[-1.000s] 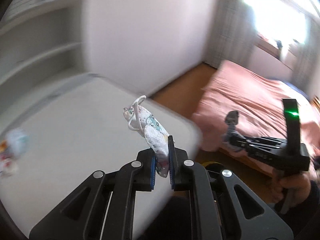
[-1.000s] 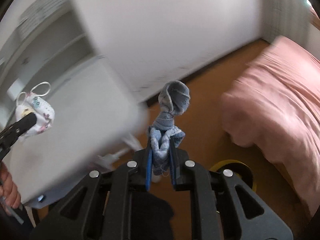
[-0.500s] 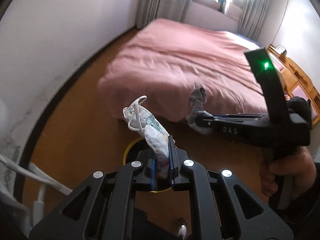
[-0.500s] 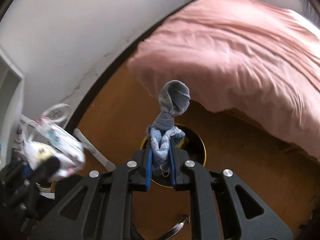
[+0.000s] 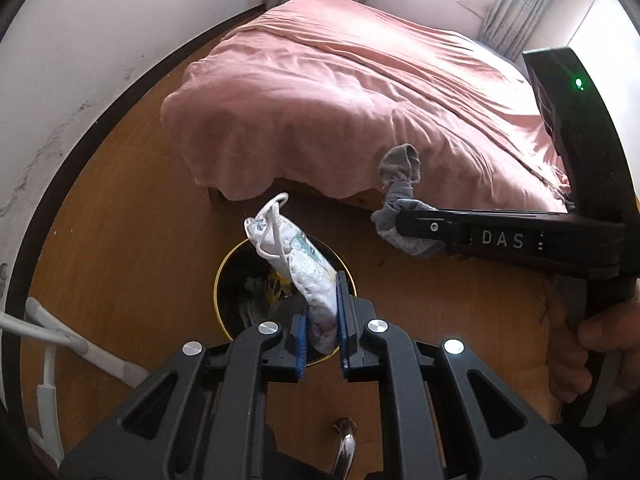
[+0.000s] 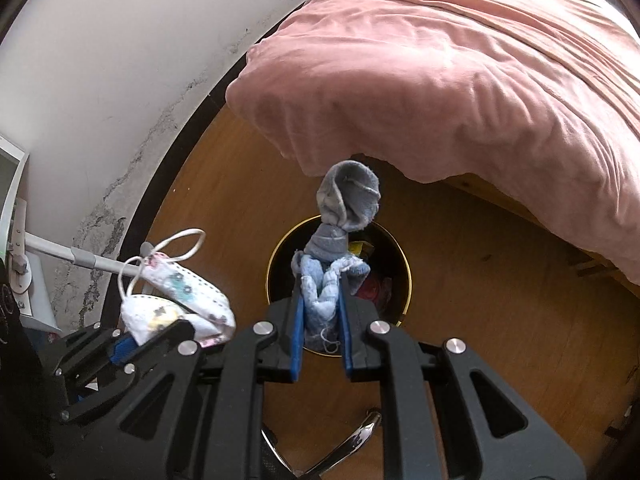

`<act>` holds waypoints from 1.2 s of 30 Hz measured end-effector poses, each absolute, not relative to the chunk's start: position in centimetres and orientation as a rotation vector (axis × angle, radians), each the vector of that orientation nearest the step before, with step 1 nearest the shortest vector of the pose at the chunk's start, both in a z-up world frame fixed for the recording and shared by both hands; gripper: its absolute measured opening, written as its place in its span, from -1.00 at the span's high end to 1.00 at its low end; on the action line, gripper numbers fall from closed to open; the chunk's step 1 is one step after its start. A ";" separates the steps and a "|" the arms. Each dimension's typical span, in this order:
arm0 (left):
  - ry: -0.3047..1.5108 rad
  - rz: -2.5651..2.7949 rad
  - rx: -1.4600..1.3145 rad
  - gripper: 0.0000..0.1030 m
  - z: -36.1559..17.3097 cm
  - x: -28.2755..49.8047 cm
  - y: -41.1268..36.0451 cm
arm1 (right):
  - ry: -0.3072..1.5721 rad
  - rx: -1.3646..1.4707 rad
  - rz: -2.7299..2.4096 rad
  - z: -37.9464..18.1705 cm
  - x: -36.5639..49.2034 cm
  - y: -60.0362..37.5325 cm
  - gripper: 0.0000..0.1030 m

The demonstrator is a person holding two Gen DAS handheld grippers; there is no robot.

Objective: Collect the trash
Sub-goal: 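Carry sock and mask over the bin and open both tools, then swing both tools back toward the desk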

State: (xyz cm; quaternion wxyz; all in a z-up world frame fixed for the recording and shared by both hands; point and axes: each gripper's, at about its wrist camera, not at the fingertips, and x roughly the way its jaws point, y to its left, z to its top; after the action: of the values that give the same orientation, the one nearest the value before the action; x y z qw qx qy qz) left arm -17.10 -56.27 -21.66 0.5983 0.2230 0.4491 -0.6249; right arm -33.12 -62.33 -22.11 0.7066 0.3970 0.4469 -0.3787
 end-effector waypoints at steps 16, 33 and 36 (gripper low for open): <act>1.036 -1.429 0.536 -0.19 -22.2 -16.7 -57.1 | 0.963 0.862 -0.868 -21.5 -32.9 -62.8 -0.11; 0.805 -1.353 0.508 -0.76 -11.4 -13.8 -49.0 | 0.857 0.620 -0.906 -14.6 -30.5 -58.9 -0.32; 0.753 -1.262 0.490 -0.77 -7.8 -10.9 -44.2 | 0.820 0.577 -0.810 -11.9 -28.0 -56.6 -0.33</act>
State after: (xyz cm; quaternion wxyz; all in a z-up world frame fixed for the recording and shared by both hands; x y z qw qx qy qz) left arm -10.87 -44.23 -7.77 0.7147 0.2212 0.3398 -0.5699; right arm -27.98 -56.60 -11.87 0.7995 0.2690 0.3820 -0.3776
